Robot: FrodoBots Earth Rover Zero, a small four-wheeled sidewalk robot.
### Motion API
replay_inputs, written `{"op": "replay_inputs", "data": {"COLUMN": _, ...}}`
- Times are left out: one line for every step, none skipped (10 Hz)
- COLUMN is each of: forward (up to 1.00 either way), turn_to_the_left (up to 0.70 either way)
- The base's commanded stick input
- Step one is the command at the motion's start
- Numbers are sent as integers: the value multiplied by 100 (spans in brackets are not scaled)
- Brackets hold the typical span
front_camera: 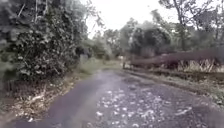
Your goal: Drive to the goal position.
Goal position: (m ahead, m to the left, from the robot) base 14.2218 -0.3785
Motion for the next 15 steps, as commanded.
{"op": "replay_inputs", "data": {"forward": 45, "turn_to_the_left": 2}}
{"op": "replay_inputs", "data": {"forward": 45, "turn_to_the_left": 2}}
{"op": "replay_inputs", "data": {"forward": 45, "turn_to_the_left": 2}}
{"op": "replay_inputs", "data": {"forward": 45, "turn_to_the_left": 2}}
{"op": "replay_inputs", "data": {"forward": 45, "turn_to_the_left": 2}}
{"op": "replay_inputs", "data": {"forward": 45, "turn_to_the_left": 2}}
{"op": "replay_inputs", "data": {"forward": 45, "turn_to_the_left": 2}}
{"op": "replay_inputs", "data": {"forward": 45, "turn_to_the_left": 2}}
{"op": "replay_inputs", "data": {"forward": 44, "turn_to_the_left": 2}}
{"op": "replay_inputs", "data": {"forward": 44, "turn_to_the_left": 2}}
{"op": "replay_inputs", "data": {"forward": 43, "turn_to_the_left": 2}}
{"op": "replay_inputs", "data": {"forward": 44, "turn_to_the_left": 2}}
{"op": "replay_inputs", "data": {"forward": 45, "turn_to_the_left": 2}}
{"op": "replay_inputs", "data": {"forward": 45, "turn_to_the_left": 2}}
{"op": "replay_inputs", "data": {"forward": 45, "turn_to_the_left": 2}}
